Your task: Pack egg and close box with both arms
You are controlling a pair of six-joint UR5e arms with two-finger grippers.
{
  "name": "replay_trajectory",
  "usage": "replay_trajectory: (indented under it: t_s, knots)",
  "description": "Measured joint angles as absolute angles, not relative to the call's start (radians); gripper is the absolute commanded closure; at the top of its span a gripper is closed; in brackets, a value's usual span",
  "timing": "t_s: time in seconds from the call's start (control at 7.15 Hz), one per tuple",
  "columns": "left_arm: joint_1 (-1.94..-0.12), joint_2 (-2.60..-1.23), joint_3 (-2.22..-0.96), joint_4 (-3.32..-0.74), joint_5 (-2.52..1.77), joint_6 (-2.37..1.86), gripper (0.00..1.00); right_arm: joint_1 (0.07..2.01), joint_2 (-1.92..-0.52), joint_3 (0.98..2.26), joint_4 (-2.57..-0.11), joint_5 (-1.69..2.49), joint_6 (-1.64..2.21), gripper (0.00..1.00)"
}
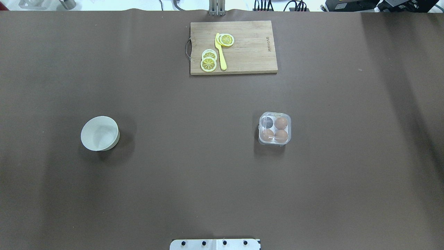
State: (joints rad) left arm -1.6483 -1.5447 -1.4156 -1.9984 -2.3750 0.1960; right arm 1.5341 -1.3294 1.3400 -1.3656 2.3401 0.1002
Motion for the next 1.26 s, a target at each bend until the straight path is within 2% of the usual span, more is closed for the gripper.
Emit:
replay_trajectory:
  t_s: [0.56,1.26]
  knots:
    - [-1.672,-1.546,-1.422,-1.924,-2.387,0.195,0.03,1.553,-1.357,1.328,-1.427,2.272,0.038,0.0]
    - [-1.709,-1.442,-1.528,-1.918,-2.425,0.194,0.03,1.557,-1.399,1.348,-1.416,2.276,0.038,0.0]
